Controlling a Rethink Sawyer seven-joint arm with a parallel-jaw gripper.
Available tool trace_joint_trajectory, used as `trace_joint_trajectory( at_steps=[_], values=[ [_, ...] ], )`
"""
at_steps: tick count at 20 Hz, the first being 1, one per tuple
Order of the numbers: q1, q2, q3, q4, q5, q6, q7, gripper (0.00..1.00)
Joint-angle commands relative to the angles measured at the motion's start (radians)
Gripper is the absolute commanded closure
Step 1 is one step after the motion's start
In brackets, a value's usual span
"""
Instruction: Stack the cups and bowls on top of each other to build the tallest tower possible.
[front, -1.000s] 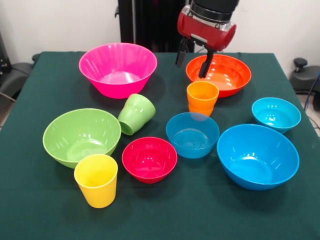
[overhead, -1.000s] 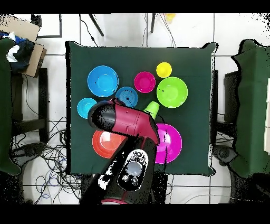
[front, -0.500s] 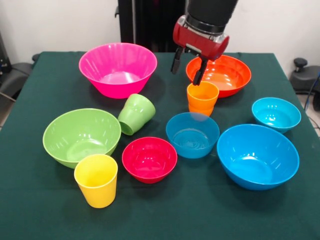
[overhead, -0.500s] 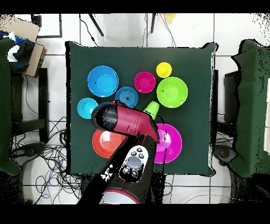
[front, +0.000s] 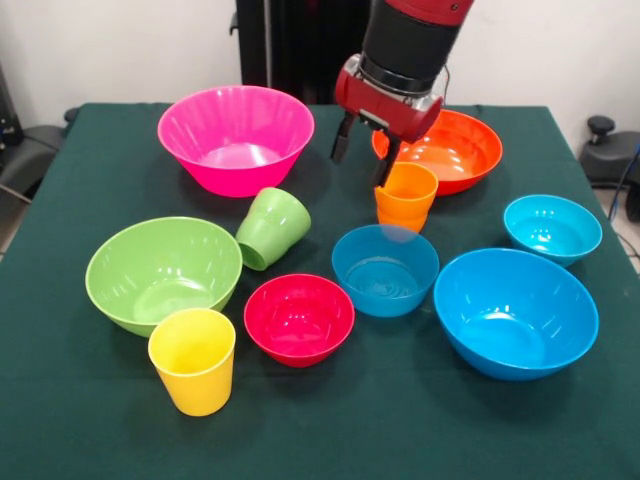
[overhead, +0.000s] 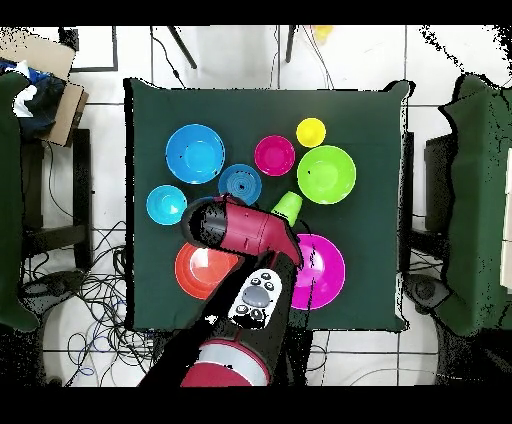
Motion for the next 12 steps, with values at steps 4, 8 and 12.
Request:
trace_joint_trajectory(
  at_steps=[4,8,12],
  values=[
    [-0.024,0.036,0.049,-0.068,-0.007,-0.013,0.121,0.00],
    [-0.040,0.034,0.061,-0.076,-0.015,-0.013,0.097,0.00],
    [-0.042,0.039,0.066,-0.074,-0.015,-0.024,0.099,0.00]
  ],
)
